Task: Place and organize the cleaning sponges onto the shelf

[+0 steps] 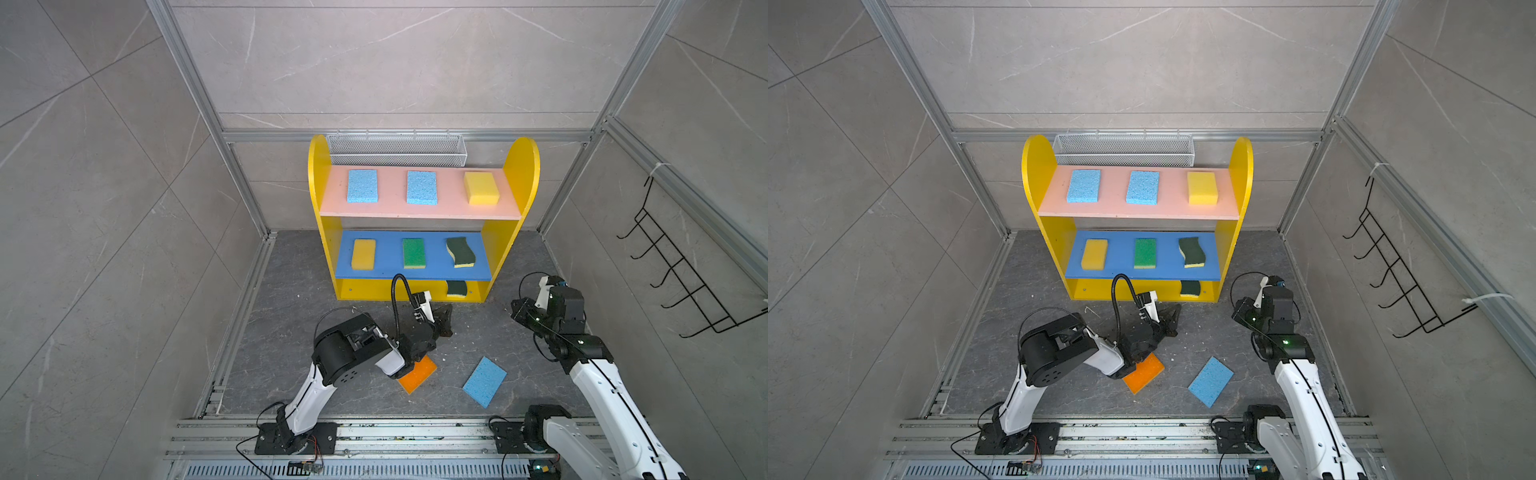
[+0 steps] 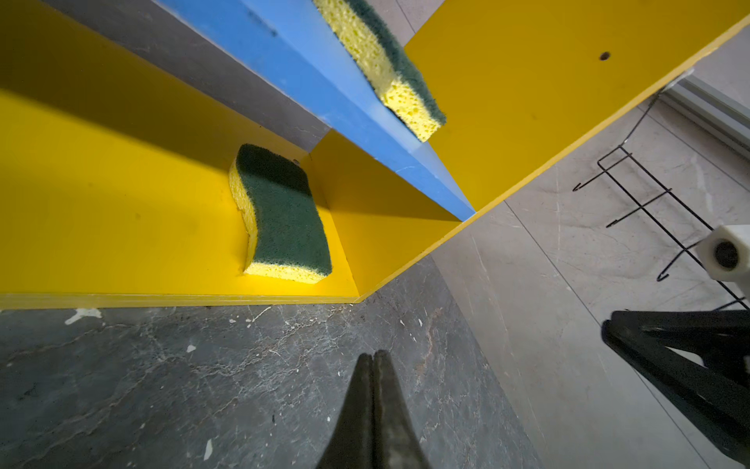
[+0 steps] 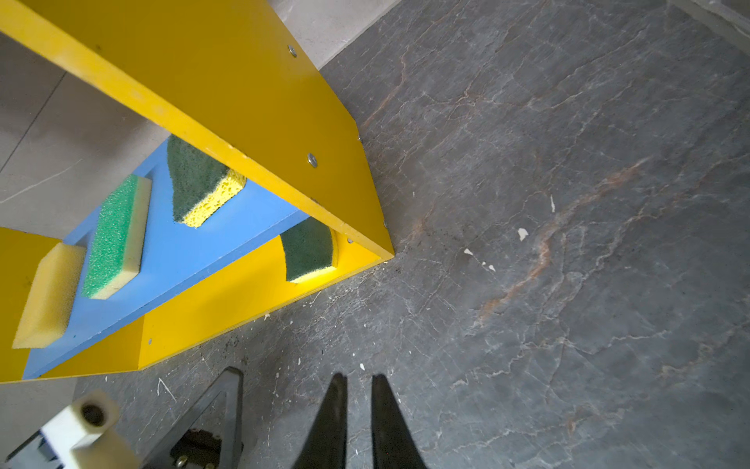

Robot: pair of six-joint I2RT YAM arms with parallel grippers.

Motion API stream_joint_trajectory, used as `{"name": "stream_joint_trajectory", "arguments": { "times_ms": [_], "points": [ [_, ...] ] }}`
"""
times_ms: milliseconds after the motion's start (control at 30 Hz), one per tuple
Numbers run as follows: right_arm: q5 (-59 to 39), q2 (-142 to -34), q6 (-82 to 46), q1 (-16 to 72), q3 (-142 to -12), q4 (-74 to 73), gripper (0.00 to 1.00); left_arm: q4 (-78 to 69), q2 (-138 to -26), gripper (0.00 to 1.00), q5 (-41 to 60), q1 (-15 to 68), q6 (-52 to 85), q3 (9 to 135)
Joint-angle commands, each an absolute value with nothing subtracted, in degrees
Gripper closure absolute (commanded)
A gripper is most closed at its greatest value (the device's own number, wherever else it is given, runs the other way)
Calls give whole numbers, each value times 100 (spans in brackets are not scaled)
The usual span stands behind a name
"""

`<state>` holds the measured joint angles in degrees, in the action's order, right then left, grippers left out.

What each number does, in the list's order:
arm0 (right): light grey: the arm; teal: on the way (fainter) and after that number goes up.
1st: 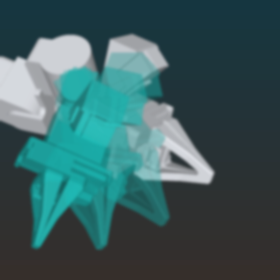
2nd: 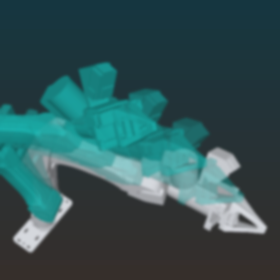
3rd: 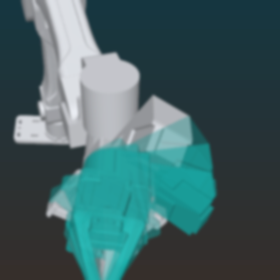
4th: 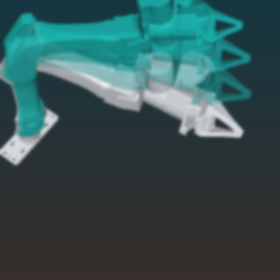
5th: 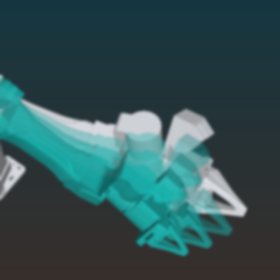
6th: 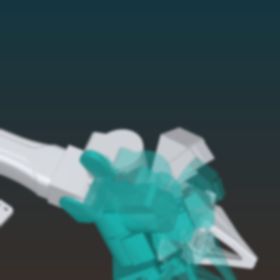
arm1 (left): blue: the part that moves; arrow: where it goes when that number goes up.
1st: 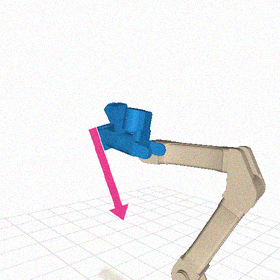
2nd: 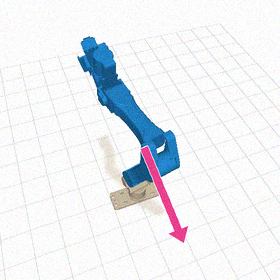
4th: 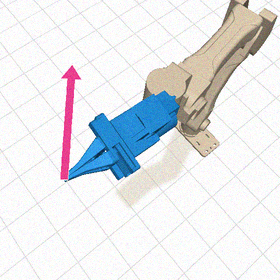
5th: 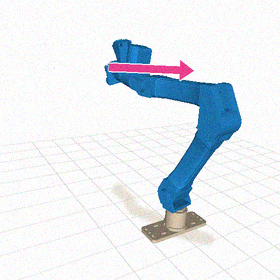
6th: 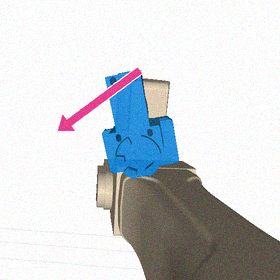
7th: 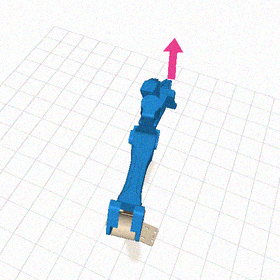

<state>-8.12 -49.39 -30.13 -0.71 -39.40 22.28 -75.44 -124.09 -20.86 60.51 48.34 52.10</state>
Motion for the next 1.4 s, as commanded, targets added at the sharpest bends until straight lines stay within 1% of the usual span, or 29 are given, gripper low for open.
{"name": "stream_joint_trajectory", "arguments": {
  "times_ms": [0,133,467,733,767,1167,1300,1367],
  "points": [
    [-655,-4970,-2849,7,-4107,2232,84,-8098,-12552,100,-2188,5967,5217,5472],
    [-681,-5040,-2905,76,-4062,2131,84,-8111,-12862,100,-2303,5867,5990,5692],
    [-659,-5045,-2958,192,-3990,2048,85,-7788,-13257,100,-2263,5820,6592,6341],
    [-560,-4983,-2955,282,-4004,2105,85,-7474,-13307,100,-2654,5930,7336,6398],
    [-542,-4975,-2937,296,-4003,2122,85,-7466,-13513,100,-2685,5961,7450,6394],
    [-386,-4834,-2868,444,-4017,2210,86,-7073,-13469,100,-2681,6033,7467,6615],
    [-380,-4825,-2875,496,-4003,2197,86,-6637,-13535,100,-2680,6012,7885,6824],
    [-353,-4816,-2874,514,-4003,2206,86,-6464,-13557,100,-2859,6012,8071,6905]
  ]
}}
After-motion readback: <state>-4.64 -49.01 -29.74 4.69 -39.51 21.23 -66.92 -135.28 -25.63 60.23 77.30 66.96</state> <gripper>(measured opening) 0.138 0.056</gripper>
